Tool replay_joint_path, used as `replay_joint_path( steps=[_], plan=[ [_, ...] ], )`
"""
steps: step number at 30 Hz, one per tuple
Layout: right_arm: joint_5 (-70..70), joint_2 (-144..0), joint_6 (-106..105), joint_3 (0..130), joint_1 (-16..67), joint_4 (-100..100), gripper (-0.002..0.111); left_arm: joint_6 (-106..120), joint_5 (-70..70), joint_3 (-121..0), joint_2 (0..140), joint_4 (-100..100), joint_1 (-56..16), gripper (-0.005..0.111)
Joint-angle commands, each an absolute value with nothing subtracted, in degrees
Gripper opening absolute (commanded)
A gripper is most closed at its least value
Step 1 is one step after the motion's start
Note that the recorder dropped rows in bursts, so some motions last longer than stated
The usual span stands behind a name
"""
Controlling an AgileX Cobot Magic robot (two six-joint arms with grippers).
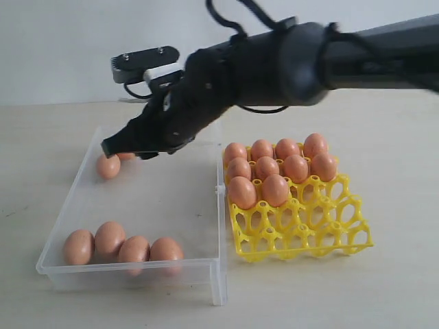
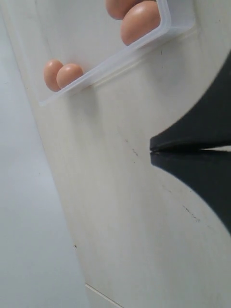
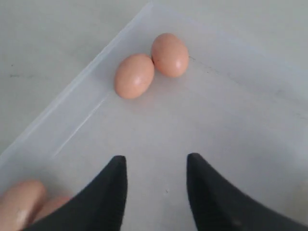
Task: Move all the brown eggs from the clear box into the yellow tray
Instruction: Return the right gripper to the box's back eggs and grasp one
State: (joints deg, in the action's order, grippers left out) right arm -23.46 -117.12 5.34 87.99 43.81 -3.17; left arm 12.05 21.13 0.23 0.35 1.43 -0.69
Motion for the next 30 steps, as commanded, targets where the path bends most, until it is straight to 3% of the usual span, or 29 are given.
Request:
replay_joint_path(
  steps=[1, 6, 12, 30],
  plan=[
    [-33.03, -129.59, 14.68, 105.84, 44.29, -3.32, 0.058, 11.75, 20.80, 0.00, 0.00, 1.43, -0.59, 0.000],
    [-44.17, -141.69, 16.56, 124.61, 44.29, -9.74, 0.058, 11.75, 20.80, 0.00, 0.00, 1.43, -0.59, 0.000],
    [-48.29, -150.40, 20.12, 138.34, 44.18, -10.27, 0.058, 11.75, 20.80, 0.00, 0.00, 1.43, -0.59, 0.000],
    [-45.28, -155.83, 24.08, 145.01, 43.82, -6.08, 0.058, 11.75, 20.80, 0.00, 0.00, 1.43, -0.59, 0.000]
  ],
)
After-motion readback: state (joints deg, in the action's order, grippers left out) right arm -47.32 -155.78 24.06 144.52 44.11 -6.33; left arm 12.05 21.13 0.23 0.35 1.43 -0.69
